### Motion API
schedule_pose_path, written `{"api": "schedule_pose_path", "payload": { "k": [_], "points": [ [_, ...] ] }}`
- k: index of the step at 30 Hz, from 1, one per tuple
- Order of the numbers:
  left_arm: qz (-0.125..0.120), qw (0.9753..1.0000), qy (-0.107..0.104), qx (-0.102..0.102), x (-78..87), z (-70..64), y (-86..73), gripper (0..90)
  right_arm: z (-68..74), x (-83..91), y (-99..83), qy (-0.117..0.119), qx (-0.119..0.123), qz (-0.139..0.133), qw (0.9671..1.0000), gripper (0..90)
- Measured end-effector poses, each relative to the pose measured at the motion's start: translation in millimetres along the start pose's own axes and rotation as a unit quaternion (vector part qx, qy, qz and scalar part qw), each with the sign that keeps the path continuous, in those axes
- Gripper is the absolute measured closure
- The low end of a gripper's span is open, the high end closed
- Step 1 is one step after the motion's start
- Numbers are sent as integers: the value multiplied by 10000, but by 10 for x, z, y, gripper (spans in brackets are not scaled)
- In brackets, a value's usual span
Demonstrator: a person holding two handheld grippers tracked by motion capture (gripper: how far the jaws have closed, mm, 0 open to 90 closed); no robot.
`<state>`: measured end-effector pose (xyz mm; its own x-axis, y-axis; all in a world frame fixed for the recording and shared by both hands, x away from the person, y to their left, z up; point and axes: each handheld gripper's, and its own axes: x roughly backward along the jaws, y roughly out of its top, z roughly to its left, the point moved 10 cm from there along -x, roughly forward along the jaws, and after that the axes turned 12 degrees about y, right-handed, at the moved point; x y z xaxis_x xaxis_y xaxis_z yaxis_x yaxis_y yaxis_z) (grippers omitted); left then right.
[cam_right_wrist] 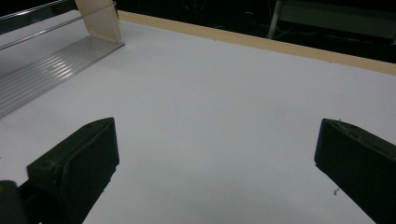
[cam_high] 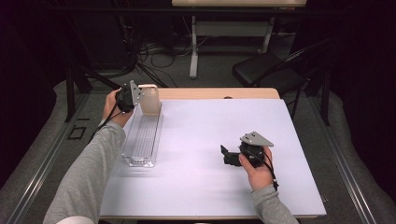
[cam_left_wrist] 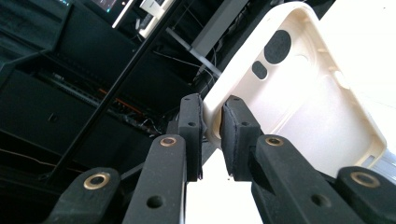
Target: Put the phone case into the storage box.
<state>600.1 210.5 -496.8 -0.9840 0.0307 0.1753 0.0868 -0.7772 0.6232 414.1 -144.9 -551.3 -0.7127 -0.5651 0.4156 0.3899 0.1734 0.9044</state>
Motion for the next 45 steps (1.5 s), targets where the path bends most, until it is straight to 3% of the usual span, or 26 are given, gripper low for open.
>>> {"api": "schedule_pose_path", "payload": {
  "k": [8,28,36,45],
  "points": [
    [26,9999,-5,105,-49,8,-10,789,-1,1,-1,5,-9,-5,10000,0],
    [52,9999,2,136,-89,-1,-9,743,13,-16,-11,32,20,11,10000,0],
    [15,9998,85,153,-90,30,-1,624,20,-20,-22,40,5,36,10000,0],
    [88,9992,44,394,-95,59,-28,465,23,-28,-24,44,25,42,10000,0]
  ]
}}
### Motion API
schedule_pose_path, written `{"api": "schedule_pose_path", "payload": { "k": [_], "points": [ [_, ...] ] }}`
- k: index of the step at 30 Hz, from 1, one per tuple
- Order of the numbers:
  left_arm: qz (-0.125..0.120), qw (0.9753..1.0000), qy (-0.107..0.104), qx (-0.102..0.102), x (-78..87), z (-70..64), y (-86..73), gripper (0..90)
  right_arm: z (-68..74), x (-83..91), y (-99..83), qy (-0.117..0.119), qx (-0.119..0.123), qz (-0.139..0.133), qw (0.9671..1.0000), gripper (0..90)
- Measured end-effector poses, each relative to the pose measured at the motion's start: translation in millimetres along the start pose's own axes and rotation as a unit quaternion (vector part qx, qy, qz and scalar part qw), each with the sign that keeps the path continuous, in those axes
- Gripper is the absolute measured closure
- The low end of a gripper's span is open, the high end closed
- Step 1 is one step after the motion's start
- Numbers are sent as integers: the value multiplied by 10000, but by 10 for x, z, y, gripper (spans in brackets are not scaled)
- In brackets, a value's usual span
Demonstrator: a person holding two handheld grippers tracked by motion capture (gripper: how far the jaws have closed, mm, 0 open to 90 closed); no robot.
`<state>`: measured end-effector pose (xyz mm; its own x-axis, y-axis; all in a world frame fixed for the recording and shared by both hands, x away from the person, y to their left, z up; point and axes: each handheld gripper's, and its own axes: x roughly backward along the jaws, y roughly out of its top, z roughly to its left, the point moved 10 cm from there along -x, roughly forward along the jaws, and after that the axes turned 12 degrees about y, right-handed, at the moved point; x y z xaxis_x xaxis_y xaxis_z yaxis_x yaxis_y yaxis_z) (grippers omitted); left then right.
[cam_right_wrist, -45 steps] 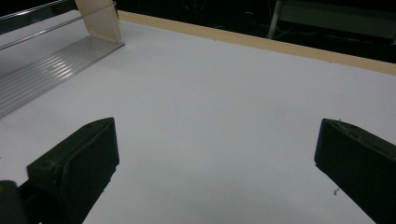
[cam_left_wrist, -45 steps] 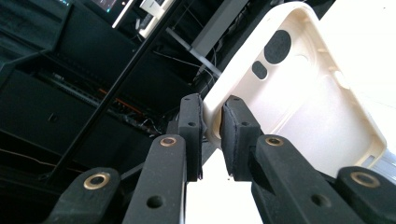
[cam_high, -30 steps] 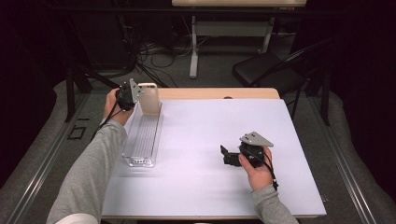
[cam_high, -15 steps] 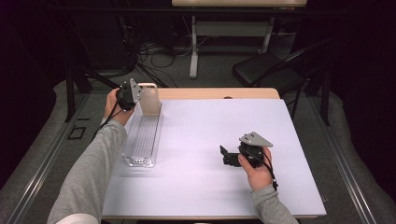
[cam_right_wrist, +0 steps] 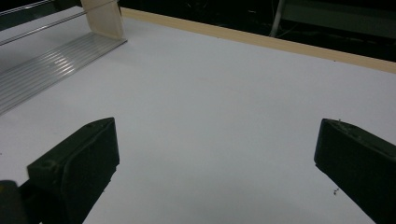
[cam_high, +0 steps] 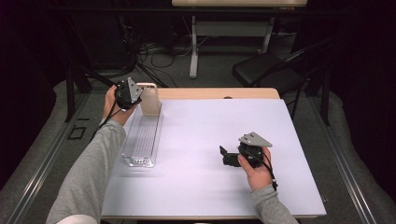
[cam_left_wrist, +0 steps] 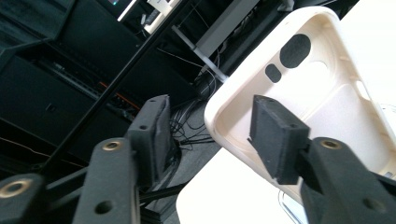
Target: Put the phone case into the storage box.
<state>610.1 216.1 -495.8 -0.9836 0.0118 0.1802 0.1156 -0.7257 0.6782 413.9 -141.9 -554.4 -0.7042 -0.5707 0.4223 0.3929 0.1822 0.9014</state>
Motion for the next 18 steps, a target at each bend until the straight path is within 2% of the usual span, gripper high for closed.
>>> {"api": "schedule_pose_path", "payload": {
  "k": [2,4,18],
  "points": [
    [52,10000,59,-24,6,19,-11,458,3,2,3,6,3,-8,10000,0],
    [84,9999,47,34,15,20,-12,453,6,8,2,14,-5,0,10000,0],
    [126,9999,70,54,43,53,-14,443,7,-3,4,13,24,-11,10000,0]
  ]
}}
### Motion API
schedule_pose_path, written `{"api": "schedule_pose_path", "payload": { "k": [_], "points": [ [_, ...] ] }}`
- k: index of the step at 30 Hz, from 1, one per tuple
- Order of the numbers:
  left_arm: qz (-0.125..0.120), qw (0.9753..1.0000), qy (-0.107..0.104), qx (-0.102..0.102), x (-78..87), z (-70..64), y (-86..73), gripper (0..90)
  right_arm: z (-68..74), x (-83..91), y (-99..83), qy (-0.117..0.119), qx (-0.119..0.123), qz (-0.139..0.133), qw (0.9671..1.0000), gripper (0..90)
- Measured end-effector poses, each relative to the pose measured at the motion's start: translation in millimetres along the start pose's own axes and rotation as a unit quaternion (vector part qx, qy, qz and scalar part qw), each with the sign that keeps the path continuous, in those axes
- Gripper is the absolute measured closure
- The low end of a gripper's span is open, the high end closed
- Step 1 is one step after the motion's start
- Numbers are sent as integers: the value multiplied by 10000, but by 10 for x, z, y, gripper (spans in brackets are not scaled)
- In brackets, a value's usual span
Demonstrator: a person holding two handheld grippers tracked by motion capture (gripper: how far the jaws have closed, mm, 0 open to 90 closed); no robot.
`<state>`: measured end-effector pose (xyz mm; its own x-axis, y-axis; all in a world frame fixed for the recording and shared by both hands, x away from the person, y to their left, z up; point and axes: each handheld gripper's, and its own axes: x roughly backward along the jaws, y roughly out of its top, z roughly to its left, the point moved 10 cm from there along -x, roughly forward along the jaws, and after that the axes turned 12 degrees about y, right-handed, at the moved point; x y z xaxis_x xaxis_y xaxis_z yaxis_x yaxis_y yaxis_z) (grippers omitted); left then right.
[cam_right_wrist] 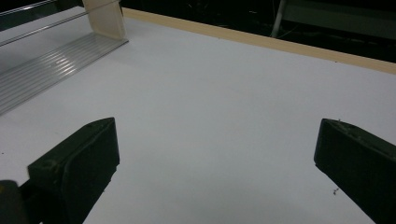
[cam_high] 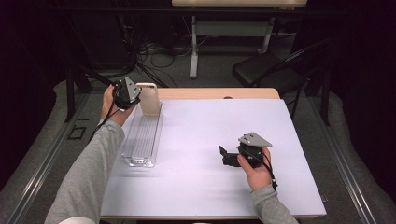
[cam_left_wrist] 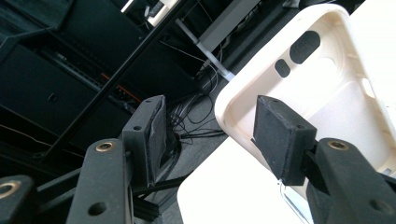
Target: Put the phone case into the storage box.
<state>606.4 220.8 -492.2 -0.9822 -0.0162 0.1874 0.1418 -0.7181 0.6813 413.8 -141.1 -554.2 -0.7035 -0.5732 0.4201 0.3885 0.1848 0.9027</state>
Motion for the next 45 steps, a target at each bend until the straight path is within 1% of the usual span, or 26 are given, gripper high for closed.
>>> {"api": "schedule_pose_path", "payload": {
  "k": [6,8,11,18,22,24,26,27,28,30,34,38,40,42,45],
  "points": [
    [39,10000,8,-2,8,15,-4,442,-5,7,-4,2,-7,22,10000,0],
    [19,9999,-27,102,8,21,3,441,-12,9,-4,-15,-14,22,10000,0],
    [59,9995,-62,289,12,49,-1,435,-12,12,-1,-14,-8,14,10000,0],
    [297,9977,-194,580,51,73,-48,429,-15,7,-1,-16,-22,6,10000,1],
    [431,9968,-279,614,82,72,-70,429,-20,7,-2,-24,-30,9,10000,2],
    [499,9959,-324,679,101,67,-78,429,-21,8,0,-23,-24,4,10000,2],
    [500,9950,-433,752,124,51,-72,429,-25,11,3,-23,-11,-9,10000,2],
    [475,9952,-448,729,130,53,-65,429,-26,12,3,-28,-18,-8,10000,2],
    [491,9948,-481,755,139,50,-63,428,-26,15,1,-20,-23,9,10000,2],
    [569,9929,-591,860,161,40,-64,419,-25,15,3,-23,-17,1,10000,2],
    [616,9909,-676,987,191,33,-46,415,-25,15,3,-22,-16,0,10000,2],
    [824,9864,-813,1169,217,7,-63,385,-26,14,3,-27,-4,0,10000,2],
    [953,9841,-873,1221,217,-9,-89,364,-23,11,2,-27,-7,-5,10000,2],
    [1094,9819,-933,1232,230,-16,-116,338,-18,13,-2,-23,-7,17,10000,2],
    [1232,9775,-1052,1352,245,-35,-142,295,-19,11,-1,-26,-9,7,10000,2]
  ]
}}
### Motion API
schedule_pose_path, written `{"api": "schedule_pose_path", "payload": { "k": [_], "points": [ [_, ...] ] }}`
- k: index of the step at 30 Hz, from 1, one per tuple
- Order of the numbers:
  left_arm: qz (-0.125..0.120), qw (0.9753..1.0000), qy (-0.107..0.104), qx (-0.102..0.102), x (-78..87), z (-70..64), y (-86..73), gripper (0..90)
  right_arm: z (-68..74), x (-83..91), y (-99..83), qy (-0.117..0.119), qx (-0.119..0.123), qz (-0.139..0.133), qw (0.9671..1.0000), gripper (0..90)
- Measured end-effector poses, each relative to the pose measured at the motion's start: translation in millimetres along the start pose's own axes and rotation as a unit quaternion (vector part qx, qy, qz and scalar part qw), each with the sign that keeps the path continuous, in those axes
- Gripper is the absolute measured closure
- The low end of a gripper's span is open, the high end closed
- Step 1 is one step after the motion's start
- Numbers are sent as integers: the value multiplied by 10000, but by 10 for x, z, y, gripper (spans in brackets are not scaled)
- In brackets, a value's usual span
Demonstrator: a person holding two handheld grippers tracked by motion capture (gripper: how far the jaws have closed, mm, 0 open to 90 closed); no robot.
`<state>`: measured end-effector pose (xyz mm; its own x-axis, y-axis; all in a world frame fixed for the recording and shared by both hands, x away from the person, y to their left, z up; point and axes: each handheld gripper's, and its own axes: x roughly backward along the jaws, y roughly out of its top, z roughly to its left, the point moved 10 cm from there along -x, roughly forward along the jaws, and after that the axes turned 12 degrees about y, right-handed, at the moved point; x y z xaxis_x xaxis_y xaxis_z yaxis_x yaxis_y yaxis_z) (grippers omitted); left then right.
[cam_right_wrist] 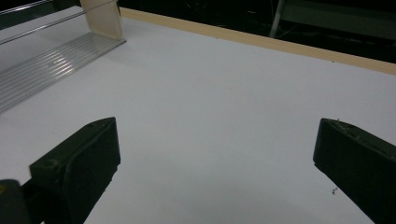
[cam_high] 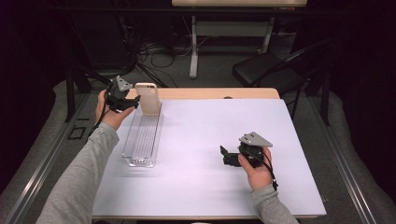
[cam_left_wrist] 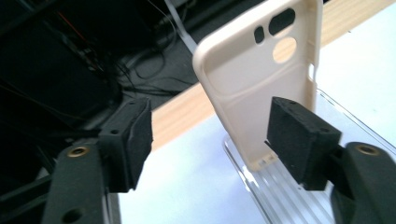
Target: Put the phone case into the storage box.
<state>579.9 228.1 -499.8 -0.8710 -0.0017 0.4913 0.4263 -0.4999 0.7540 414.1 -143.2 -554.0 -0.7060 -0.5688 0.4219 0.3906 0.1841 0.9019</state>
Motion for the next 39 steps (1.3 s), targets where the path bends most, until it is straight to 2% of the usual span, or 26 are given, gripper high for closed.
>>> {"api": "schedule_pose_path", "payload": {
  "k": [4,7,9,10,16,19,22,24,28,31,35,39],
  "points": [
    [228,9991,-239,274,31,-8,-43,251,1,4,-3,-6,20,19,10000,2],
    [392,9961,-514,603,65,-24,-58,213,3,3,-5,2,33,35,10000,2],
    [434,9932,-705,816,95,-38,-52,195,2,1,-6,3,35,32,10000,2],
    [429,9925,-765,852,109,-43,-47,188,2,0,-7,10,41,37,10000,2],
    [394,9908,-884,945,194,-49,-18,188,18,-5,-27,60,58,138,9999,2],
    [369,9892,-992,1015,240,-44,-2,170,32,-5,-21,96,78,128,9998,2],
    [355,9862,-1171,1114,294,-47,15,161,50,1,-7,188,66,131,9997,2],
    [357,9854,-1231,1117,329,-44,22,163,60,13,2,224,41,140,9996,1],
    [359,9845,-1312,1111,385,-61,33,172,91,32,19,352,75,174,9992,0],
    [374,9834,-1386,1108,417,-80,39,171,93,47,10,345,145,266,9989,0],
    [355,9830,-1383,1151,441,-96,56,171,73,69,12,388,60,294,9988,0],
    [339,9809,-1434,1272,468,-100,74,169,42,95,24,398,-22,258,9989,0]
  ]
}}
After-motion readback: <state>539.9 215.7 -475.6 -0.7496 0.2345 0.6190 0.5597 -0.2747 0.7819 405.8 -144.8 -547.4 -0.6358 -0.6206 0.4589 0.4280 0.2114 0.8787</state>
